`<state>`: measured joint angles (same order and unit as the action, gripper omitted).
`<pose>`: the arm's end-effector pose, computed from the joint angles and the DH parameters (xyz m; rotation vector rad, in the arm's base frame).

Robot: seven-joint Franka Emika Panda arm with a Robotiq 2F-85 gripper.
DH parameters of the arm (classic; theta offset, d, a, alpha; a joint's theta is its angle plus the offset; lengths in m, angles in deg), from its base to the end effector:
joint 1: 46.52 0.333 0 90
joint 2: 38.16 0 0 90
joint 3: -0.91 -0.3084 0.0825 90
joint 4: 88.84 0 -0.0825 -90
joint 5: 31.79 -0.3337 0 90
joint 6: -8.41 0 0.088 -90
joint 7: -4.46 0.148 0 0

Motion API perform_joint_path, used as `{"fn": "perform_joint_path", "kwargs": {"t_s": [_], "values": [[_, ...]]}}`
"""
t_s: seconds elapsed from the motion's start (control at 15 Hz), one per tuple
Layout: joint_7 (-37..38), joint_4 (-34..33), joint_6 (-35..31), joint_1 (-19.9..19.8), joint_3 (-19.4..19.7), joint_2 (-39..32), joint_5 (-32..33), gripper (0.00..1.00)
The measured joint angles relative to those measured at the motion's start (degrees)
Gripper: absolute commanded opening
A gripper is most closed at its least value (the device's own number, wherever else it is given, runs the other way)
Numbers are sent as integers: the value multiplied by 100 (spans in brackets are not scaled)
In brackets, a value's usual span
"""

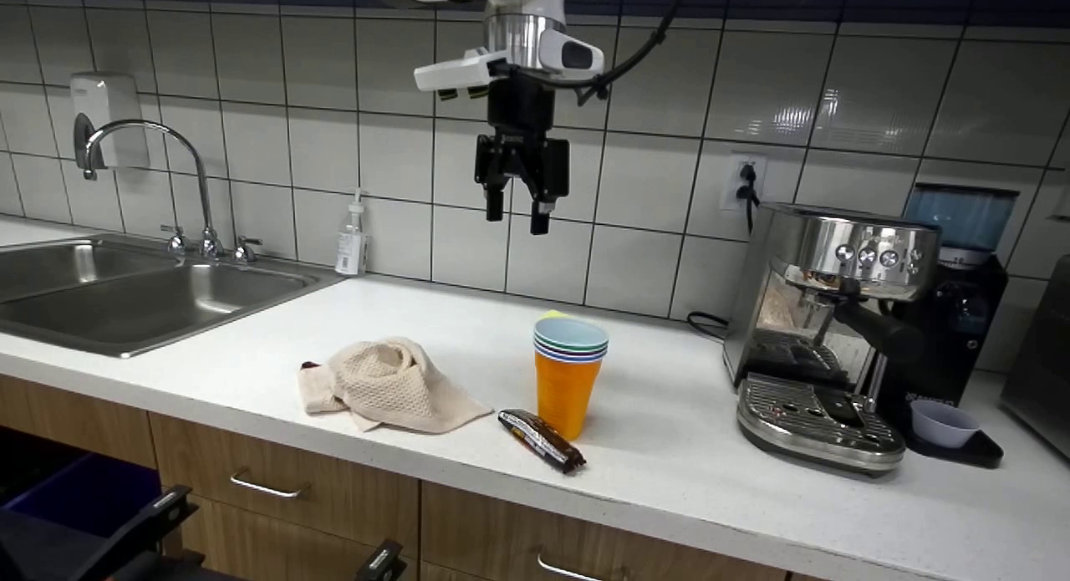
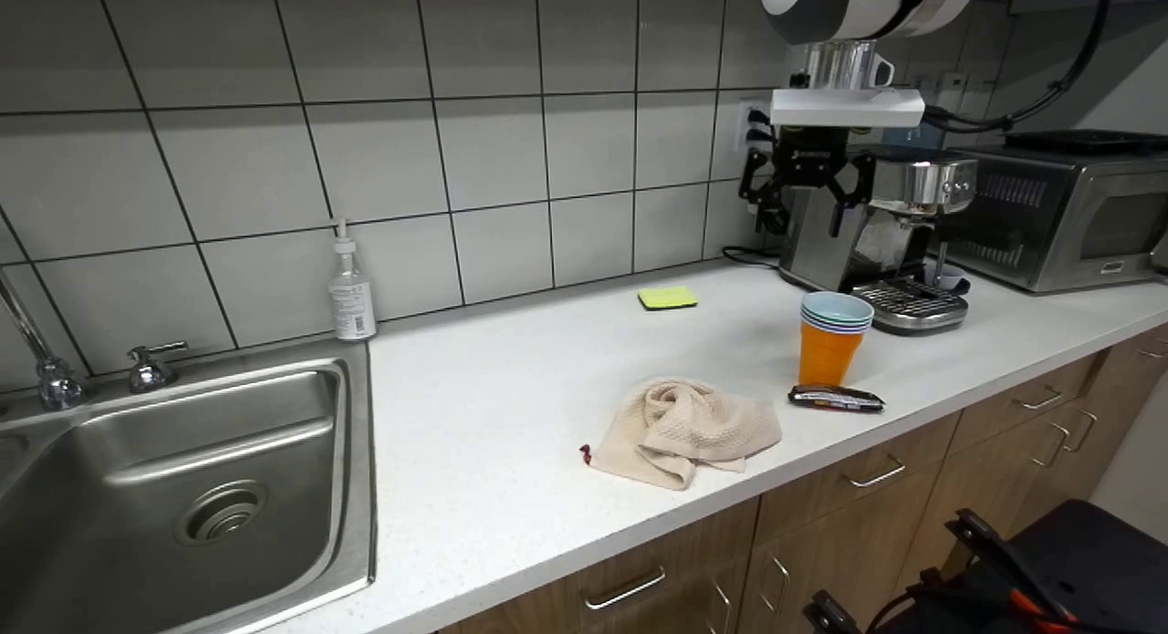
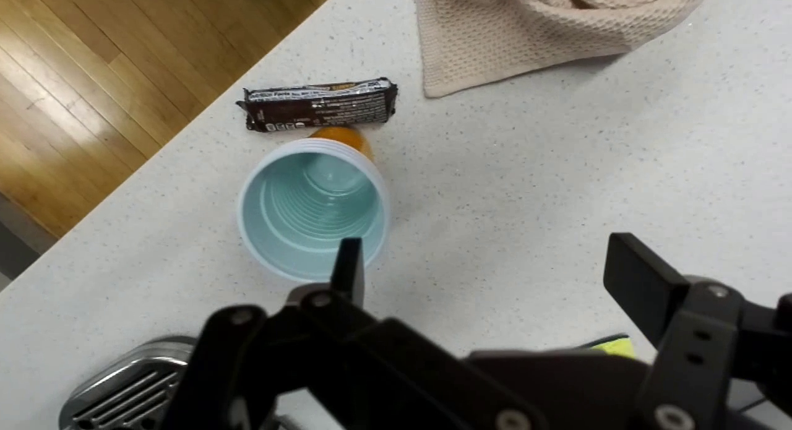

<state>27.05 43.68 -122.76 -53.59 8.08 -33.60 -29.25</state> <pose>0.4528 -0.1175 0.3637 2.9741 -0.9436 0.0892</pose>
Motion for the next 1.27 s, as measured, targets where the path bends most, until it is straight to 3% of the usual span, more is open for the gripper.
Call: {"fn": "perform_joint_path", "kwargs": {"t_s": [0.53, 1.27], "values": [[-3, -50, 23, 405, -414, 124, -139, 100], [-6, -57, 32, 430, -439, 137, -141, 100]]}}
